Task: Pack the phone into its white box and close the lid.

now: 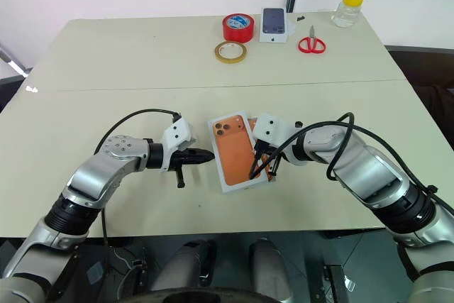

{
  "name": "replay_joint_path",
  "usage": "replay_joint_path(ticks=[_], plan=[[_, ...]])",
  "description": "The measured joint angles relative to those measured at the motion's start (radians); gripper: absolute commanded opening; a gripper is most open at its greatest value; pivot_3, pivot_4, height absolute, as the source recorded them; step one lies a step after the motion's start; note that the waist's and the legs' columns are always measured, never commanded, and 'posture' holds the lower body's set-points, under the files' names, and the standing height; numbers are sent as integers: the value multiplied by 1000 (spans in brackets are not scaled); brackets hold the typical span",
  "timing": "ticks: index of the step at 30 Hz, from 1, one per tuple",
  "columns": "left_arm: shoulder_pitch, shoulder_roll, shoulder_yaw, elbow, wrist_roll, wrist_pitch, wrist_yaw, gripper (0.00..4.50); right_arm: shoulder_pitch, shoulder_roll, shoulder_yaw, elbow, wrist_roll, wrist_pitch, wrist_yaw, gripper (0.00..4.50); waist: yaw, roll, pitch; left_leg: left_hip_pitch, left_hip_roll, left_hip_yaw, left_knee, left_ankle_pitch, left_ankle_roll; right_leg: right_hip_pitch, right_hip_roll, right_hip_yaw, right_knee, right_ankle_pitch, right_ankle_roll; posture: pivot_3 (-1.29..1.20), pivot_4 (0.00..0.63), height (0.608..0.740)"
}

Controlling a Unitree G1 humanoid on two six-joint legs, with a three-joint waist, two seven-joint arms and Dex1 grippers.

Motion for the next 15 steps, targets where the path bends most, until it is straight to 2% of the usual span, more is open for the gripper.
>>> replay_joint_path(ticks=[15], plan=[[-47, -109, -18, 67, 24, 12, 40, 0, 31, -9, -86, 0, -19, 50, 0, 31, 2, 0, 0, 0, 0, 0, 2, 0, 0, 1, 0, 0, 0, 0, 0, 0, 150, 740]])
